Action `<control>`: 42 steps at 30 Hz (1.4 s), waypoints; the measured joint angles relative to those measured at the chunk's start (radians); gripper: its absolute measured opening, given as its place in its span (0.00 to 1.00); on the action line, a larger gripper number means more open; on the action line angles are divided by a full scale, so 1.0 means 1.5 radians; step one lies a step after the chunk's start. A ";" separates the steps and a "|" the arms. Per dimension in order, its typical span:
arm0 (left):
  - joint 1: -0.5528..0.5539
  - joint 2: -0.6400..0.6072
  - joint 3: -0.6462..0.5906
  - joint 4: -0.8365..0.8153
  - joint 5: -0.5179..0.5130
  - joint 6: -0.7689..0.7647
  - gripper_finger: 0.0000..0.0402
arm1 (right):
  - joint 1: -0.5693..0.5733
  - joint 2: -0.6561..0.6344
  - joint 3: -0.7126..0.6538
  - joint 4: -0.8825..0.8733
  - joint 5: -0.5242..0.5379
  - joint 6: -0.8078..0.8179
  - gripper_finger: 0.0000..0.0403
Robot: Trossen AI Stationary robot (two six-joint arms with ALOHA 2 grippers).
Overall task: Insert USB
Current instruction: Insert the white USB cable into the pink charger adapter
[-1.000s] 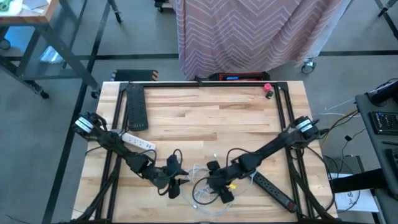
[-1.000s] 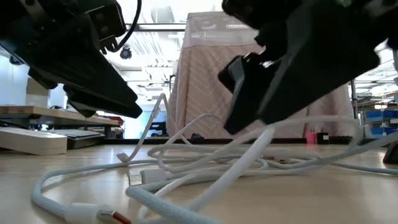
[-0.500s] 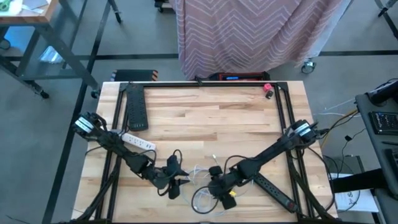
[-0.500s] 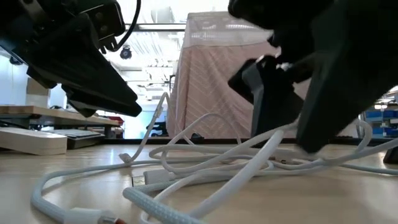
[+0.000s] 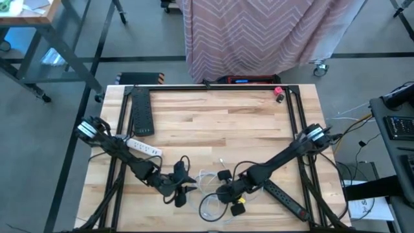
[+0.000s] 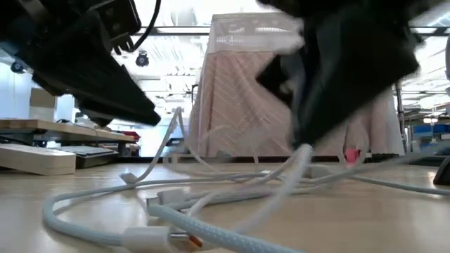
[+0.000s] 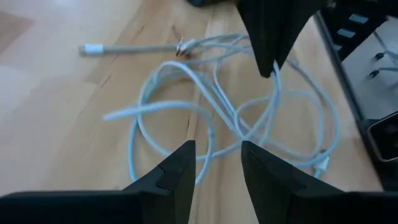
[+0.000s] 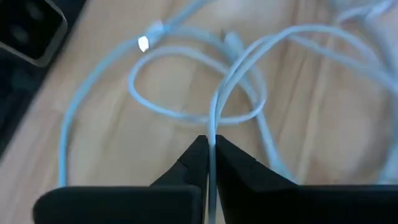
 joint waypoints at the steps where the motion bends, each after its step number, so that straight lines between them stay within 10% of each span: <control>1: 0.000 -0.006 0.000 0.001 0.000 0.005 0.29 | 0.000 -0.015 0.003 -0.010 0.008 -0.008 0.02; 26: 0.040 -0.286 0.000 0.000 -0.090 0.341 0.29 | -0.050 -0.492 0.013 -0.222 0.713 -0.189 0.00; 33: 0.057 -0.299 0.000 0.000 -0.090 0.371 0.29 | -0.118 -0.612 0.017 -0.133 0.660 -0.261 0.00; 40: 0.067 -0.285 0.000 0.000 -0.090 0.371 0.29 | -0.145 -0.666 0.018 0.032 0.242 -0.323 0.00; 42: 0.068 -0.284 0.000 0.002 -0.089 0.371 0.29 | -0.144 -0.665 0.018 0.056 0.216 -0.351 0.00</control>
